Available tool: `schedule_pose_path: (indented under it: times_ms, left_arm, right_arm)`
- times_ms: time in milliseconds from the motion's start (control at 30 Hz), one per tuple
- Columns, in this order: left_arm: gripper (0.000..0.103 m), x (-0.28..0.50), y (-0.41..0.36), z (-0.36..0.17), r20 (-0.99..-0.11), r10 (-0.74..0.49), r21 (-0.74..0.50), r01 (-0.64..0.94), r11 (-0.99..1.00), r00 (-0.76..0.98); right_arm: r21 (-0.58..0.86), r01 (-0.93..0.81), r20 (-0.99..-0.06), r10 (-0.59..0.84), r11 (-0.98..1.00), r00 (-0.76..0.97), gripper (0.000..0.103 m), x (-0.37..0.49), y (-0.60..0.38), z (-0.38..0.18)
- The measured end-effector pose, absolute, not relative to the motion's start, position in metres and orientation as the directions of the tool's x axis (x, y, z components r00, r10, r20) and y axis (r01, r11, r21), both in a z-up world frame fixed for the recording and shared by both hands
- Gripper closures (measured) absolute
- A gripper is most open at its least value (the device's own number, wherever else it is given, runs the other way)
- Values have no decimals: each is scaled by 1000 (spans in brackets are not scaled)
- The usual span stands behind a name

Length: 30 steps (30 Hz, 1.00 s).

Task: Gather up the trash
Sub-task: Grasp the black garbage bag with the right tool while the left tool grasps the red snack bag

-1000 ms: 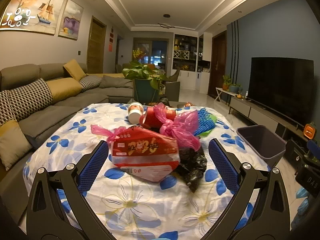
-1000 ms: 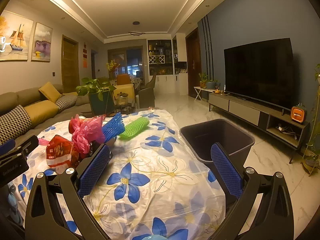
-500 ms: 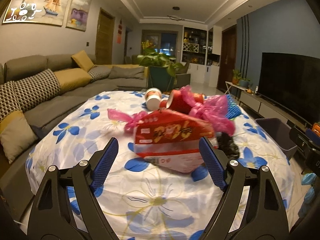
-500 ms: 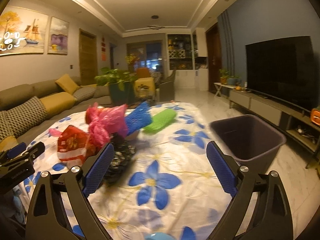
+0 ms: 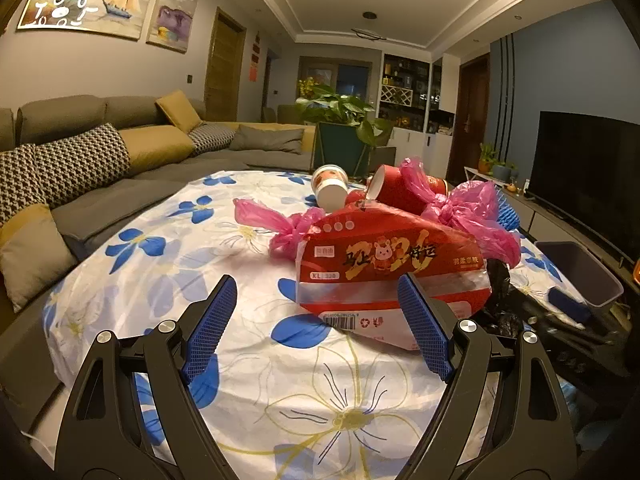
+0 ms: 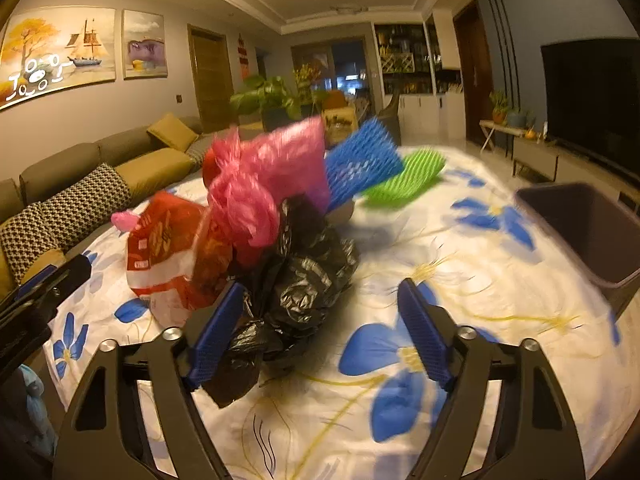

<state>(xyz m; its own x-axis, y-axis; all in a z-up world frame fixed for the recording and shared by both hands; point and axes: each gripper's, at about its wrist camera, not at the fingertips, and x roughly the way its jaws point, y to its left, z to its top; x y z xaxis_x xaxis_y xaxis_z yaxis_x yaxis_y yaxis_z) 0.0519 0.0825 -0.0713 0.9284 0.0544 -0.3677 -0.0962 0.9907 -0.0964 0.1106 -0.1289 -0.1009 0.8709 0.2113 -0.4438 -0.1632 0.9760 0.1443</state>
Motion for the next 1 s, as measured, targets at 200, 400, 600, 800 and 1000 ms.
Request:
schedule_pose_path:
  times_ms: [200,400,600,800,1000]
  left_arm:
    - [21,57,77,-77,-372,24,-102,-66,993,928]
    - [21,60,56,-79,-380,-18,-77,-13,997,925]
    - [17,67,27,-79,-390,-80,-70,57,996,917]
    - [16,87,2,-86,-433,-82,-40,71,997,897]
    - [45,106,18,-92,-506,-94,-109,45,993,857]
  right_arm:
    - [159,-214,-495,265,964,827,63,118,-126,-115]
    - [90,-192,-454,212,977,865,79,96,-135,-107]
    - [58,-109,-418,123,992,900,79,78,-164,-99]
    - [13,-47,-378,48,999,924,79,71,-181,-92]
    - [16,-38,-363,41,999,931,79,67,-186,-90]
